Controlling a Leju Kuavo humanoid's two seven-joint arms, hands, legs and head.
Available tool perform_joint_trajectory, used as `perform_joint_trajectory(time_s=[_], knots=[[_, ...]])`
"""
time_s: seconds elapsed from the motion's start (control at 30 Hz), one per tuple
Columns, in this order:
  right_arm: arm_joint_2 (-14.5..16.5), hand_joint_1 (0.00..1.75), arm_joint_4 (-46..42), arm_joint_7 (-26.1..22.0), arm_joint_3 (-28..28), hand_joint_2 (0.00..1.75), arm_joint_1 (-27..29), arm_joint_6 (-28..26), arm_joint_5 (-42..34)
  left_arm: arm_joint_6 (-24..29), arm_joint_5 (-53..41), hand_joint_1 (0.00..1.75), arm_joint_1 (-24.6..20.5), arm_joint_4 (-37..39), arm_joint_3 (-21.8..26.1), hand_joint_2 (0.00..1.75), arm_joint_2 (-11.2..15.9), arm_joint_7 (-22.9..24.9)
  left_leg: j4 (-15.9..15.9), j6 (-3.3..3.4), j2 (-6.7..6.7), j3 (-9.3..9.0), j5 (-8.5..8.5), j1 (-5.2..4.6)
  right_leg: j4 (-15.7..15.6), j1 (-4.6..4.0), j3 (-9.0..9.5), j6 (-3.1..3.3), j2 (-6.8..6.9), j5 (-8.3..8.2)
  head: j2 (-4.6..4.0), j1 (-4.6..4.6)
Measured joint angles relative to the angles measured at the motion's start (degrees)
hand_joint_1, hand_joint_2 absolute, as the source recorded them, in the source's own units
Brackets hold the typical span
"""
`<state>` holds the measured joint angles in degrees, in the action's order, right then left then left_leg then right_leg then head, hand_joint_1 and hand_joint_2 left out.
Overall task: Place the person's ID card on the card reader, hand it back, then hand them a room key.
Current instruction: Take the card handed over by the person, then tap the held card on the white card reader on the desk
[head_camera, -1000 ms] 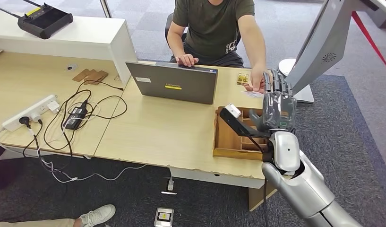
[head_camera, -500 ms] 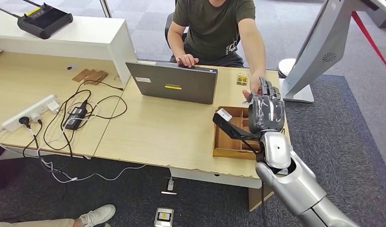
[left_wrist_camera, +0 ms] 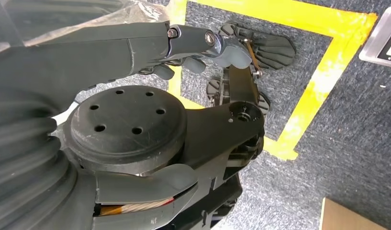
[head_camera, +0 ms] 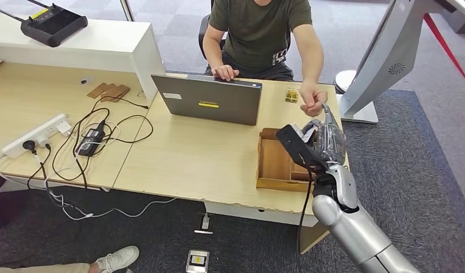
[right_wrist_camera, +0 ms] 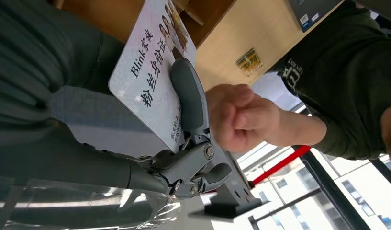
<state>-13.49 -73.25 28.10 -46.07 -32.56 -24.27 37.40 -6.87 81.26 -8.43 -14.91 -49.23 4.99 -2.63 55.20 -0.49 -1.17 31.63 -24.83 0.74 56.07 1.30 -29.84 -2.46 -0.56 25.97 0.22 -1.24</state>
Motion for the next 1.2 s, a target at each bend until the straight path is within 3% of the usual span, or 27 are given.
perform_joint_trajectory(time_s=[0.13,0.53,0.67,0.9,1.2], knots=[[-2.0,1.75,-1.9,-2.4,3.3,1.75,4.0,-4.2,-9.7,0.7,0.0,0.00,0.3,0.1,-0.3,1.75,0.1,-0.2,0.0,0.02,0.00,0.00,-0.02,-0.01,0.0,0.01,0.00,0.00,0.00,0.00,0.00,-0.01],[-10.7,1.75,-3.7,0.0,10.8,1.75,13.8,-8.1,-18.4,1.9,1.6,0.00,2.4,0.4,-0.5,1.75,0.9,-2.5,0.0,0.03,0.00,-0.01,-0.05,-0.02,0.0,0.02,0.00,-0.01,-0.03,0.01,0.00,-0.01],[-12.4,1.75,-3.1,2.5,11.1,1.75,14.4,-6.5,-17.4,1.9,1.9,0.00,2.7,0.4,-0.5,1.75,0.9,-3.0,0.0,0.03,0.01,-0.01,-0.05,-0.02,0.0,0.01,0.01,-0.01,-0.04,0.01,0.00,-0.01],[-13.8,1.75,-1.7,9.5,9.3,1.75,14.2,1.7,-11.2,1.7,2.2,0.00,2.8,0.5,-0.5,1.75,1.0,-3.3,0.0,0.03,0.00,0.01,-0.05,-0.02,0.0,0.01,0.02,-0.01,-0.03,0.01,0.00,-0.01],[-13.5,1.75,0.3,10.1,6.1,1.75,14.1,5.3,-8.1,1.6,2.1,0.00,2.8,0.5,-0.5,1.75,1.0,-3.6,0.0,0.03,0.00,0.03,-0.05,-0.02,0.0,0.01,0.01,-0.01,-0.03,0.02,0.00,-0.01]])
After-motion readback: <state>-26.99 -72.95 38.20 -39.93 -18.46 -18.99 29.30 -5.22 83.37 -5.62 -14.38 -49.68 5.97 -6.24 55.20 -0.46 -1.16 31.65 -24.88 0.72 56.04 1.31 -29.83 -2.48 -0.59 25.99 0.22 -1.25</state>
